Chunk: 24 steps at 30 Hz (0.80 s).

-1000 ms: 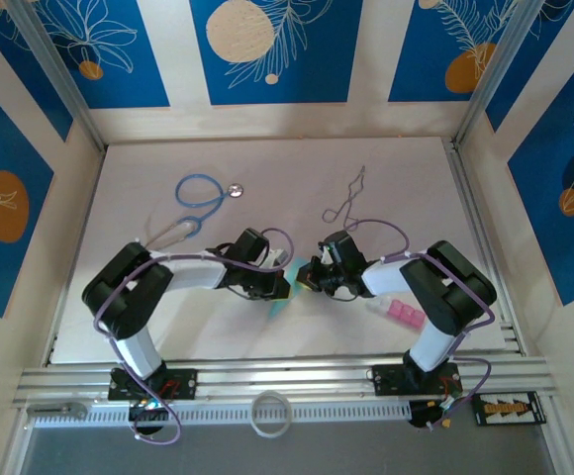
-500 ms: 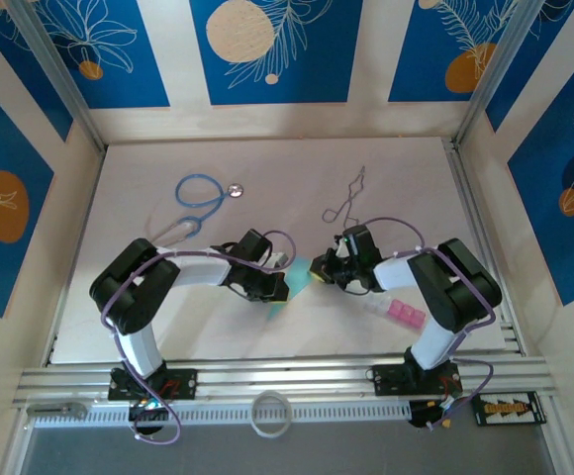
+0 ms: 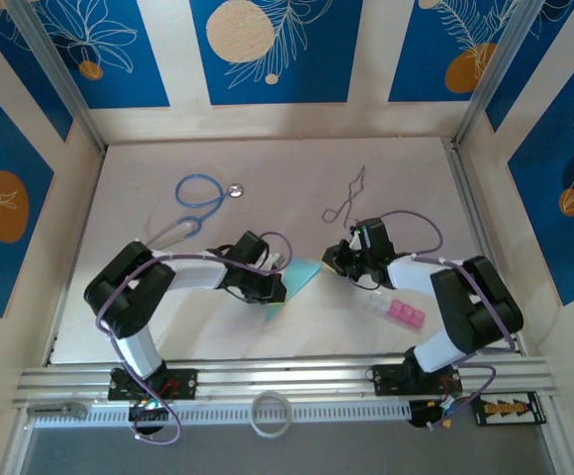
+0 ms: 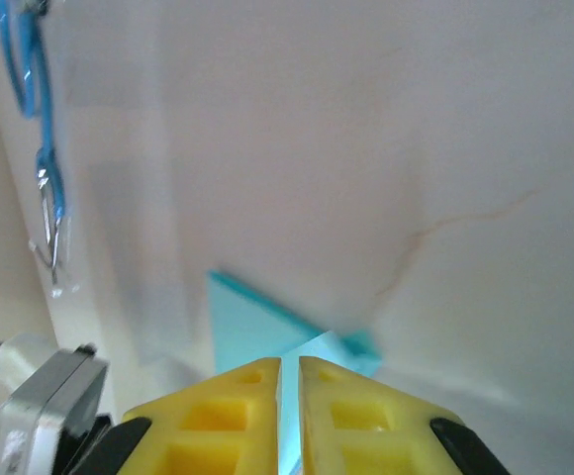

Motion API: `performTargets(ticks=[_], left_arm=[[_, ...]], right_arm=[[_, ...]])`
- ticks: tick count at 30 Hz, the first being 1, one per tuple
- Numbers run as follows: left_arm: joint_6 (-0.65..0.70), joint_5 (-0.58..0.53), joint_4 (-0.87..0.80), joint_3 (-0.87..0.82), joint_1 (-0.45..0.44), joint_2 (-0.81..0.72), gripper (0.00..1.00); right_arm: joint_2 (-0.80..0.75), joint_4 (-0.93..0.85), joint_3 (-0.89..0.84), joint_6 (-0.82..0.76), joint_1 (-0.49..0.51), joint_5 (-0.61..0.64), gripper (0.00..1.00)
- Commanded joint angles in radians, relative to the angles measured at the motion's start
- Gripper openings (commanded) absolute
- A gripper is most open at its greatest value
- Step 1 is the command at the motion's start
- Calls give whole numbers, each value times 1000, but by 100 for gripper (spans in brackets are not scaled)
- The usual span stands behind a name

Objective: Fold a paper plane with a square sheet of paper (pick it up from the middle)
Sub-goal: Fold the wing for the fifth time at the center of the table, then turn over a paper plane at the center of the table.

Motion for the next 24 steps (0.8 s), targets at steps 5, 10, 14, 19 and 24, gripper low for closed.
performTargets(ticks=[5, 10, 14, 19, 24], left_arm=[[20, -157, -64, -29, 41, -186, 22], [61, -105, -96, -21, 116, -142, 17], [82, -55, -107, 2, 138, -89, 19], [95, -5, -101, 26, 139, -46, 21], [101, 31, -103, 37, 139, -15, 23]], right_arm=[[-82, -126, -10, -2, 122, 96, 18], [-76, -103, -40, 34, 161, 81, 20], [-49, -97, -35, 49, 197, 87, 20], [-7, -72, -21, 62, 218, 73, 21], [23, -70, -6, 66, 235, 76, 21]])
